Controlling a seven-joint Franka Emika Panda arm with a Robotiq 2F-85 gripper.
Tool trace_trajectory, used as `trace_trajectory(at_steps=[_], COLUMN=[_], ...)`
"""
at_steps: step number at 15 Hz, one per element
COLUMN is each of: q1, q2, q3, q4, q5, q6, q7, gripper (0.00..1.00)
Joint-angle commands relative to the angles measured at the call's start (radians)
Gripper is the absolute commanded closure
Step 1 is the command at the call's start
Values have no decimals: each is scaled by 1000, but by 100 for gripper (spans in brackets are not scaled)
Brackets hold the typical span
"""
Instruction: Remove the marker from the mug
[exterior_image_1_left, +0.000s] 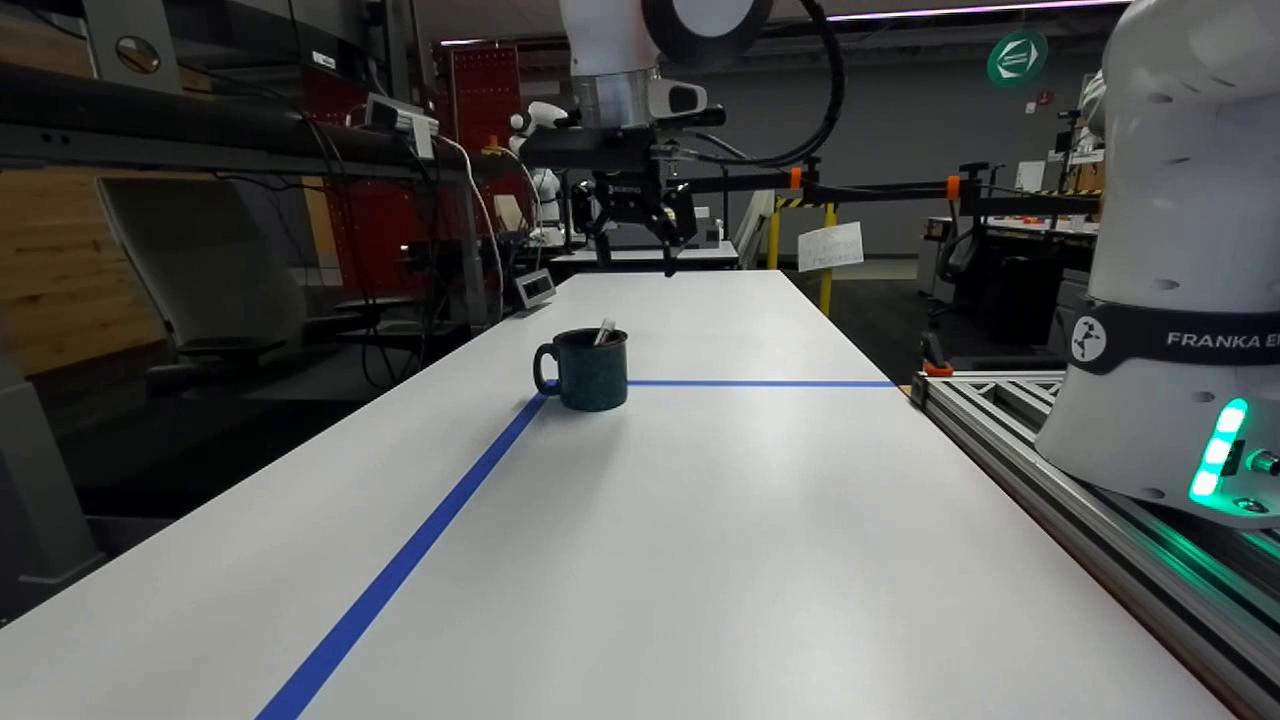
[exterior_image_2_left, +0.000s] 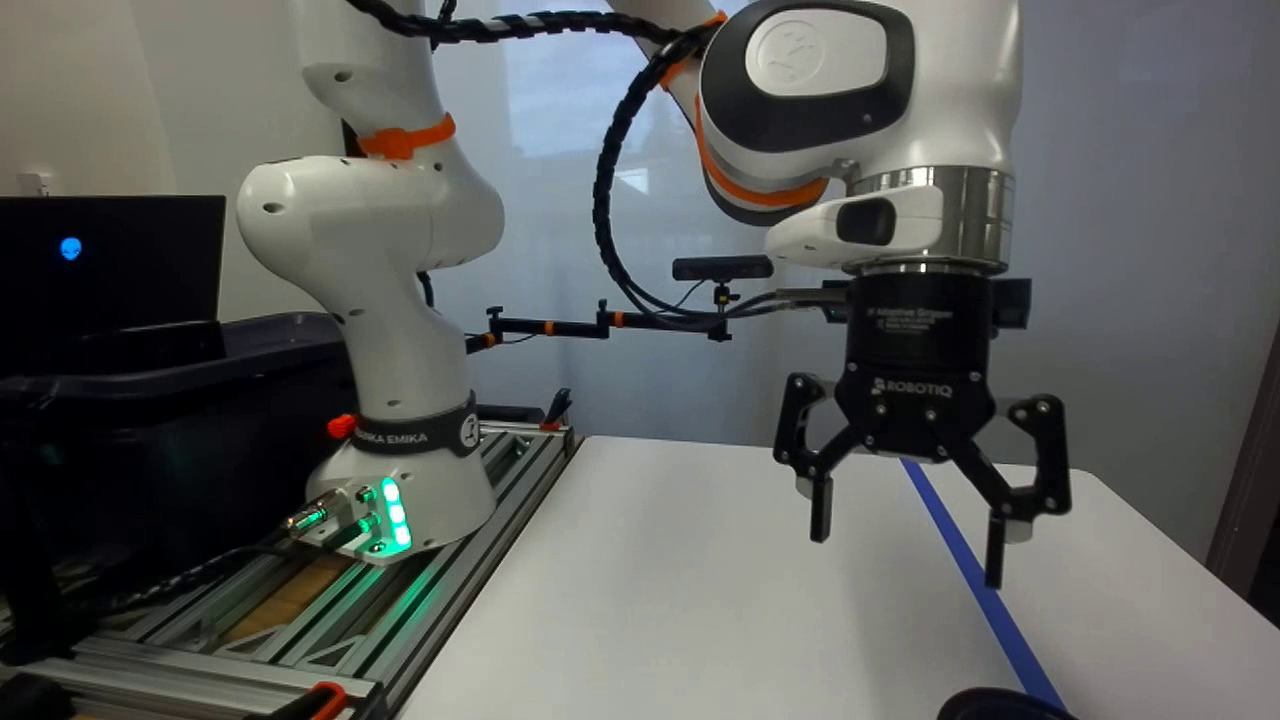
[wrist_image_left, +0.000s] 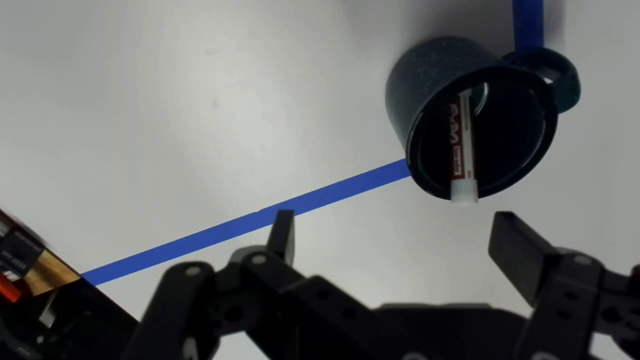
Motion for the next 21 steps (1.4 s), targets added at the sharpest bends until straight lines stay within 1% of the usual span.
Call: trace_trajectory(at_steps=[1, 2, 4, 7, 10, 13, 19, 20, 21], q1=[33, 54, 60, 70, 98, 118, 149, 155, 162], q2=[123, 56, 104, 131, 155, 178, 255, 268, 278], q3=[-87, -93, -121, -128, -159, -182, -209, -209, -212], q4=[104, 42, 81, 100, 129, 167, 251, 259, 268], q5=[8, 6, 10, 23, -16, -32, 1, 7, 9], q6=[75, 46, 64, 67, 58, 47, 24, 21, 17], q7=[7, -6, -9, -25, -7, 3, -8, -9, -6], gripper=[0, 0, 0, 0, 0, 0, 0, 14, 17])
